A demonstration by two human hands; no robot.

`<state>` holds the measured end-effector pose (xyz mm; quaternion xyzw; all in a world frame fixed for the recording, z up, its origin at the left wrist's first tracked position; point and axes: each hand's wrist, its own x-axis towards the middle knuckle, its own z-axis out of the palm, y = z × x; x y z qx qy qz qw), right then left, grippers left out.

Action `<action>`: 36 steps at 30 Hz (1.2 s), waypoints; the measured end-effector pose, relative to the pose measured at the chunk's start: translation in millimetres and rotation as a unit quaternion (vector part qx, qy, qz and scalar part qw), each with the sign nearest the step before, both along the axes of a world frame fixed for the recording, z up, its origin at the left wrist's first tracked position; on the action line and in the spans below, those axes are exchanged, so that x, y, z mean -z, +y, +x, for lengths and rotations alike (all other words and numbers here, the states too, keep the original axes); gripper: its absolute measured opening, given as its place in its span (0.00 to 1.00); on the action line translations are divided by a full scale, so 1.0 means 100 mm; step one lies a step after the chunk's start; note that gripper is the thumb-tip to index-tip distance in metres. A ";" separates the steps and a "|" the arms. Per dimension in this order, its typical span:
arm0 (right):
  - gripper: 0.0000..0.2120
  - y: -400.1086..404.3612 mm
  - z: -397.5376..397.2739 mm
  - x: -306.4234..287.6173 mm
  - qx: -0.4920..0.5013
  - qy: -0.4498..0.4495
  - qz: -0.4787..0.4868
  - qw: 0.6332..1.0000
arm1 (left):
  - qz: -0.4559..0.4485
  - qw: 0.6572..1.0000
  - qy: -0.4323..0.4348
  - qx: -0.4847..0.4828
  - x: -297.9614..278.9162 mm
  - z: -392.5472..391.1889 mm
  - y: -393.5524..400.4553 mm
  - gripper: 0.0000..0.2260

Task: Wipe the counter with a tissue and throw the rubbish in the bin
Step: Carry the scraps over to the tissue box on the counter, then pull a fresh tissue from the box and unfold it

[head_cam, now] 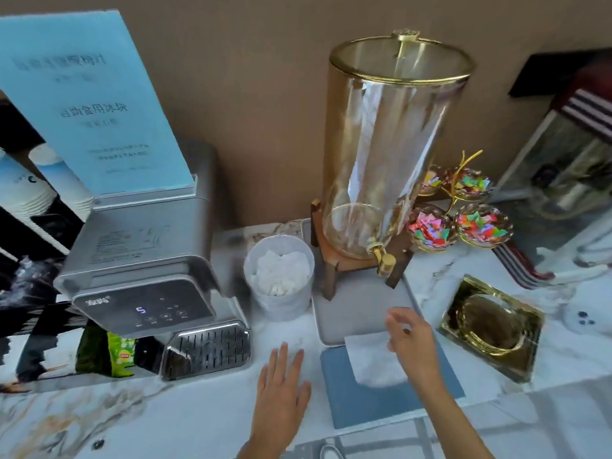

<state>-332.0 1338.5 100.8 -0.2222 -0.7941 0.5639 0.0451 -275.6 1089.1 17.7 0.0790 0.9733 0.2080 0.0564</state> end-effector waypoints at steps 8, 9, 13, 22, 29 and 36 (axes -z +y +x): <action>0.05 0.82 0.41 0.40 0.096 -0.108 0.012 0.989 | 0.109 0.993 -0.033 -0.039 -0.14 -0.27 0.78 0.24; 0.05 0.84 0.42 0.43 0.096 -0.115 0.010 0.989 | 0.119 0.991 -0.033 -0.051 -0.12 -0.25 0.82 0.22; 0.06 0.86 0.39 0.47 0.082 -0.133 -0.001 0.988 | 0.199 0.971 -0.046 -0.126 -0.13 -0.21 0.93 0.13; 0.10 0.81 0.30 0.47 0.031 -0.146 -0.036 0.988 | 0.260 0.946 -0.052 -0.186 -0.28 -0.23 1.13 0.14; 0.10 0.84 0.29 0.42 -0.004 -0.121 0.020 0.992 | 0.298 0.928 -0.070 -0.211 -0.40 -0.26 1.14 0.18; 0.11 0.86 0.16 0.17 -0.067 0.013 -0.031 0.997 | 0.434 0.865 -0.135 -0.211 -0.81 -0.30 0.98 0.10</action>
